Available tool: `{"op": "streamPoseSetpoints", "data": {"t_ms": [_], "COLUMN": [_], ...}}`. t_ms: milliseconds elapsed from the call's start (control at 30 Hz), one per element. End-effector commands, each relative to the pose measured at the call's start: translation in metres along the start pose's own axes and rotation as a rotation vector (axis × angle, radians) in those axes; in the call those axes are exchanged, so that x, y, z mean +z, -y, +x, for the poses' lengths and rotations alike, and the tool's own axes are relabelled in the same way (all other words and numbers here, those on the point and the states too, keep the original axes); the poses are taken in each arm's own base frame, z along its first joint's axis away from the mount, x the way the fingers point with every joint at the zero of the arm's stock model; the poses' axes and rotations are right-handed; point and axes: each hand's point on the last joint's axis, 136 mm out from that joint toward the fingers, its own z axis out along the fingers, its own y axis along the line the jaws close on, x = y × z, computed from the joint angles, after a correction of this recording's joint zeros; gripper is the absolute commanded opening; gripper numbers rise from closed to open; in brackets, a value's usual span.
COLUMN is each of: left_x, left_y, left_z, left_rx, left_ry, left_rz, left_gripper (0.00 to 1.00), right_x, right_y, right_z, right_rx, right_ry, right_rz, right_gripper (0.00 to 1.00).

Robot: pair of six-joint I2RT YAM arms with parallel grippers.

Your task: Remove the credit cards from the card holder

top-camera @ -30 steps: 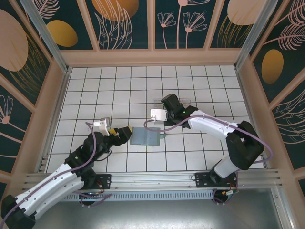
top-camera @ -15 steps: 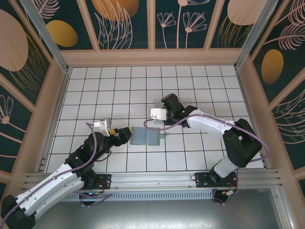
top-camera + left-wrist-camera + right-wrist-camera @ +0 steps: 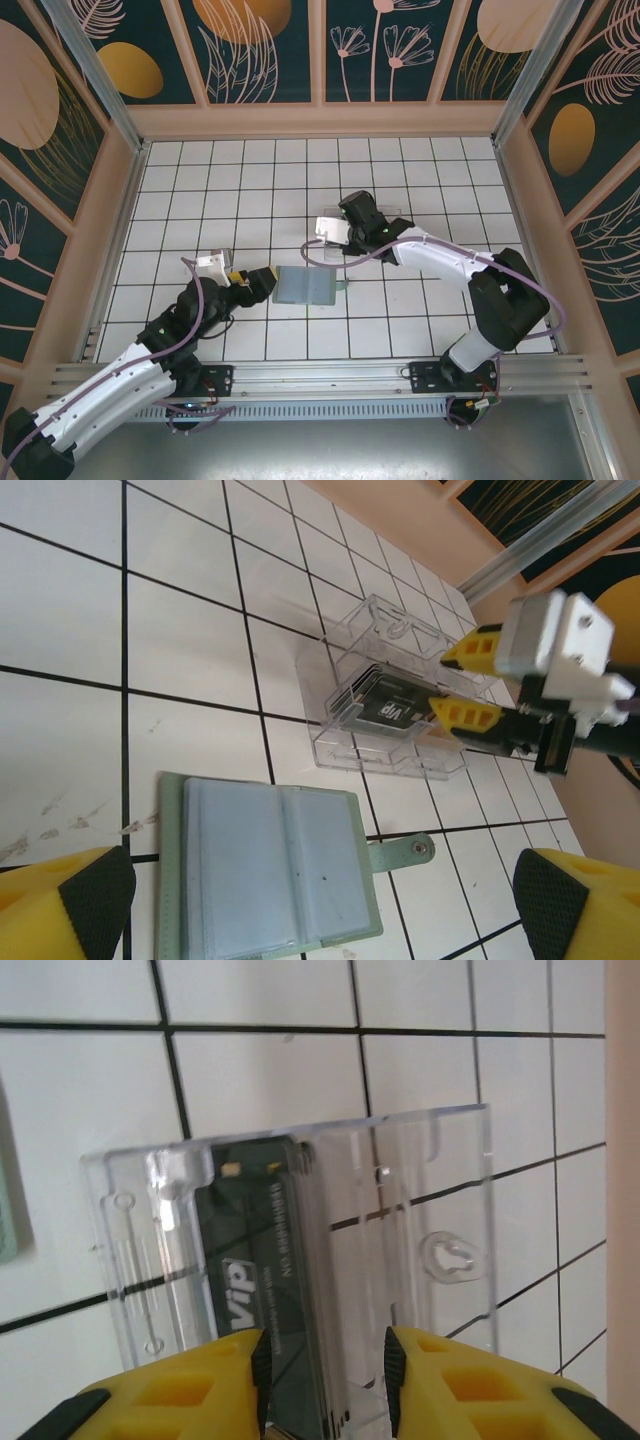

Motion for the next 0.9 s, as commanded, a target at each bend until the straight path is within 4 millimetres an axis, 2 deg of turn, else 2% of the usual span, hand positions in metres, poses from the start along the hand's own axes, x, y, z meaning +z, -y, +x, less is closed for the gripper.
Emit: {"op": "streamPoseSetpoints", "data": {"t_ms": [0, 67, 167, 367, 467, 567, 700, 867], "left_x": [0.005, 0.009, 0.016, 0.035, 0.044, 0.052, 0.060, 0.070], "left_y": [-0.017, -0.021, -0.024, -0.029, -0.033, -0.029, -0.022, -0.017], "left_z": [0.007, 0.011, 0.017, 0.037, 0.047, 0.054, 0.056, 0.057], "left_rx": [-0.009, -0.009, -0.011, -0.027, -0.044, -0.061, -0.070, -0.068], "left_ry": [-0.009, -0.025, -0.056, -0.159, -0.212, -0.253, -0.280, -0.308], "left_rz": [-0.074, -0.094, -0.107, -0.132, -0.150, -0.129, -0.113, -0.111], "left_gripper": [0.98, 0.99, 0.99, 0.99, 0.98, 0.95, 0.88, 0.81], "right_x": [-0.026, -0.037, -0.046, -0.053, -0.047, -0.037, -0.023, -0.006], "right_y": [0.035, 0.039, 0.031, -0.018, -0.044, -0.076, -0.112, -0.136], "right_z": [-0.029, -0.036, -0.041, -0.038, -0.028, -0.022, -0.014, -0.007], "right_rx": [0.210, 0.346, 0.562, 0.928, 1.108, 1.210, 1.245, 1.248], "right_ry": [0.115, 0.154, 0.187, 0.222, 0.184, 0.128, 0.083, 0.038], "right_rz": [0.077, 0.067, 0.030, -0.094, -0.158, -0.243, -0.295, -0.317], "right_gripper": [0.37, 0.37, 0.32, 0.25, 0.25, 0.21, 0.17, 0.15]}}
